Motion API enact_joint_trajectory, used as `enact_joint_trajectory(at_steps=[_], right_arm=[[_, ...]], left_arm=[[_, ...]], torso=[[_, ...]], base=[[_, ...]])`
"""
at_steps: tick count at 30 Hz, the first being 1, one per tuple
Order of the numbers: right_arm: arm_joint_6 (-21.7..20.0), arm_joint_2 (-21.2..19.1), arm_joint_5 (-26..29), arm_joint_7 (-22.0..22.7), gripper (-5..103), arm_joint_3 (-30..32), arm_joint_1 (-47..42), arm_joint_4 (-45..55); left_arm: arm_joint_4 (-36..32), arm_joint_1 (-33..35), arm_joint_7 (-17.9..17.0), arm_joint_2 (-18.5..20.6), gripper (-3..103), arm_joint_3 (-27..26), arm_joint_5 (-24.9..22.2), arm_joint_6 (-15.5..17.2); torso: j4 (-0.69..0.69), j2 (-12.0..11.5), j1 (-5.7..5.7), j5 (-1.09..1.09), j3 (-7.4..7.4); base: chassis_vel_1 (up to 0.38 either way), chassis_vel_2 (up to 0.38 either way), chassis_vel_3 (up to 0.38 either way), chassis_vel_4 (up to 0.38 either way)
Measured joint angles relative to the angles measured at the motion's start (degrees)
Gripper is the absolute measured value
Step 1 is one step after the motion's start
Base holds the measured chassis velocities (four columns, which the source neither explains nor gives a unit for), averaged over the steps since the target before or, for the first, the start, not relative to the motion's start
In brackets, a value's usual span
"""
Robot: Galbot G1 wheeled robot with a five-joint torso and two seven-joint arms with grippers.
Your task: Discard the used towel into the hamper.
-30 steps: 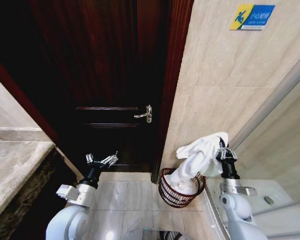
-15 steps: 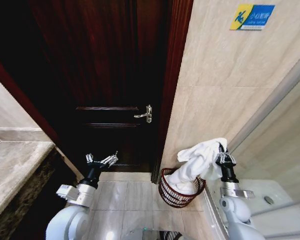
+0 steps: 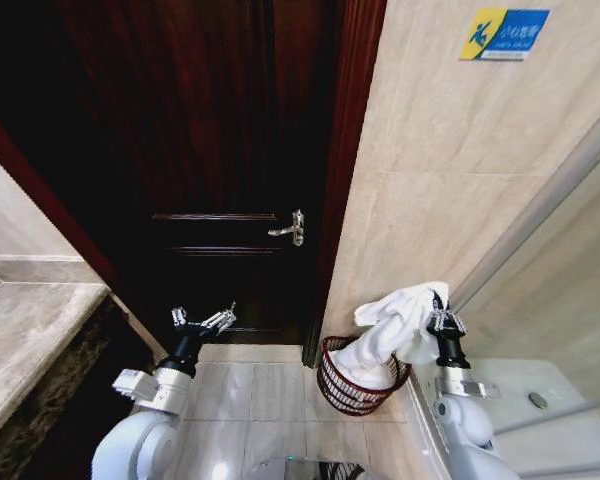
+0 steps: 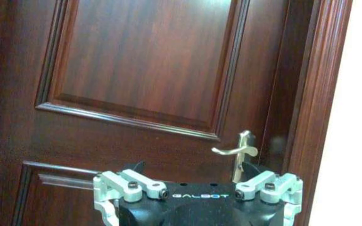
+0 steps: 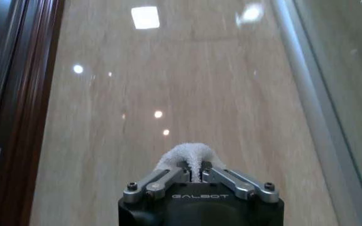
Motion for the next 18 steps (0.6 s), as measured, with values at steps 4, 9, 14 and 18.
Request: enact_joint_trajectory(at_steps=[4,9,14,18], right_arm=[[0.24,-0.44,0.06,-0.9,5,-0.18,-0.41,-1.96],[0.83,-0.36,0.15,-2.01,5,-1.23,-0.08,-5.91],[1.09,-0.02,0.51,-2.38,5,-2.01,-0.2,-7.61],[1.32,0.0,0.55,-2.86,5,-2.24,-0.2,-8.51]], left_arm=[[0.0,0.0,0.0,0.0,100,0.0,0.0,0.0],[0.0,0.0,0.0,0.0,100,0.0,0.0,0.0],[0.0,0.0,0.0,0.0,100,0.0,0.0,0.0],[0.0,0.0,0.0,0.0,100,0.0,0.0,0.0]], torso=[[-0.01,0.0,0.0,-0.01,0.0],[0.0,0.0,0.0,0.0,0.0],[0.0,0.0,0.0,0.0,0.0],[-0.01,0.0,0.0,-0.01,0.0]], base=[[0.0,0.0,0.0,0.0],[0.0,0.0,0.0,0.0],[0.0,0.0,0.0,0.0],[0.0,0.0,0.0,0.0]])
